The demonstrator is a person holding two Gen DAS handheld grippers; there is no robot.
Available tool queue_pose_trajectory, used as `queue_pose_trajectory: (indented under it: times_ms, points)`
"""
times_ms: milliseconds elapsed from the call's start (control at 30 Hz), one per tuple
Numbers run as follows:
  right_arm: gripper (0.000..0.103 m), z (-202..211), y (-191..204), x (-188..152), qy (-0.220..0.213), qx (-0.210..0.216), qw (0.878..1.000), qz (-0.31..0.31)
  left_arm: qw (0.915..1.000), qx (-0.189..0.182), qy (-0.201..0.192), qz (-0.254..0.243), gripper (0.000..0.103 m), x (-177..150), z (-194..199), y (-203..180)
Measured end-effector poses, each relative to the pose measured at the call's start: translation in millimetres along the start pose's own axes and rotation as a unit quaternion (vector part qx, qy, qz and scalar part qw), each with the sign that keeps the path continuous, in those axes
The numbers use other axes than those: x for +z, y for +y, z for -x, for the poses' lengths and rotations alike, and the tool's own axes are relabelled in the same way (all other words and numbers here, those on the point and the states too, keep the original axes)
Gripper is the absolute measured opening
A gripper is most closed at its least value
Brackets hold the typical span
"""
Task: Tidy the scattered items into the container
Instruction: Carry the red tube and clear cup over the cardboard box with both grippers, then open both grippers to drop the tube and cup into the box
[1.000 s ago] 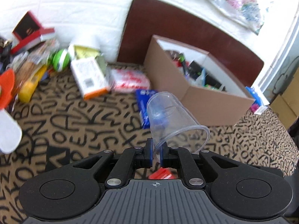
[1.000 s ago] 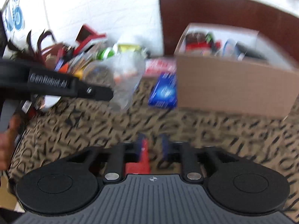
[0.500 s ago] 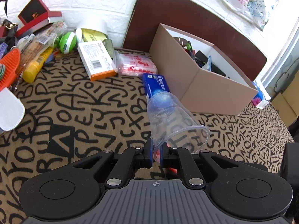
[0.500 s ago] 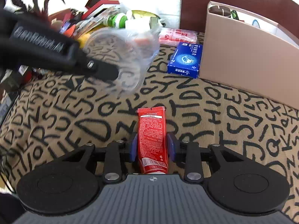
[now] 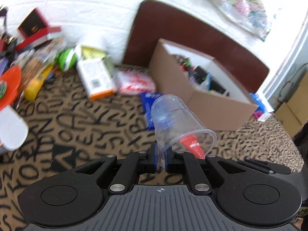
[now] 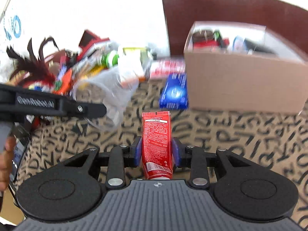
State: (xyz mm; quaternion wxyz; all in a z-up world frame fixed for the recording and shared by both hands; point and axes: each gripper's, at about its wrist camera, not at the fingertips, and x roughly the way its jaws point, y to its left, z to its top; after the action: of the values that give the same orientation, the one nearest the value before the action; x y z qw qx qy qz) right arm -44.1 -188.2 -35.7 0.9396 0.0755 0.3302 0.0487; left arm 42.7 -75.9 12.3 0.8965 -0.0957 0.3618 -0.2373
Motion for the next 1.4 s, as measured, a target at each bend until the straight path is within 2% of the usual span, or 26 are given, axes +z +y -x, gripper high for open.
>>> queue_pose_trajectory:
  times_ms: [233,500,633,800,967,1067,1100,1133,1167,1233,1300,1367,1400]
  points:
    - [0.036,30,-28,46,-0.073,-0.032,0.997,-0.002,0.9981,-0.038,-0.036,-0.033,0.005,42,-10,-41]
    - [0.036,36,-86,99,-0.122,-0.094,0.988,-0.026,0.9953,-0.082,-0.032,-0.040,0.005,97,-56,-86]
    - [0.036,28,-118,120,-0.128,-0.127,0.983,-0.038,0.9953,-0.081,-0.031,-0.044,0.005,120,-86,-104]
    - [0.036,0,-147,133,-0.116,-0.174,0.978,-0.030,0.9964,-0.077,-0.015,-0.035,0.005,137,-129,-110]
    - [0.036,-30,-161,135,-0.093,-0.190,0.977,-0.019,0.9969,-0.071,0.006,-0.033,0.007,144,-166,-111]
    - [0.037,-43,-167,134,-0.084,-0.195,0.977,-0.013,0.9969,-0.068,0.005,-0.040,0.040,147,-178,-113]
    - [0.038,-47,-168,134,-0.083,-0.195,0.977,-0.009,0.9971,-0.065,0.000,-0.041,0.070,146,-178,-113]
    - [0.045,-49,-169,134,-0.081,-0.195,0.977,-0.004,0.9972,-0.063,-0.006,-0.038,0.085,146,-177,-111]
    - [0.066,-50,-168,133,-0.083,-0.194,0.978,0.000,0.9974,-0.061,-0.019,-0.032,0.101,145,-173,-109]
    - [0.079,-46,-164,131,-0.097,-0.196,0.976,0.010,0.9966,-0.061,-0.046,-0.032,0.102,141,-163,-105]
    - [0.080,-42,-157,129,-0.102,-0.205,0.973,0.024,0.9958,-0.069,-0.041,-0.044,0.102,140,-156,-103]
    - [0.087,-38,-152,128,-0.100,-0.213,0.972,0.028,0.9960,-0.075,-0.030,-0.040,0.103,135,-148,-99]
    - [0.095,-36,-147,126,-0.100,-0.216,0.971,0.032,0.9960,-0.079,-0.026,-0.034,0.103,132,-144,-96]
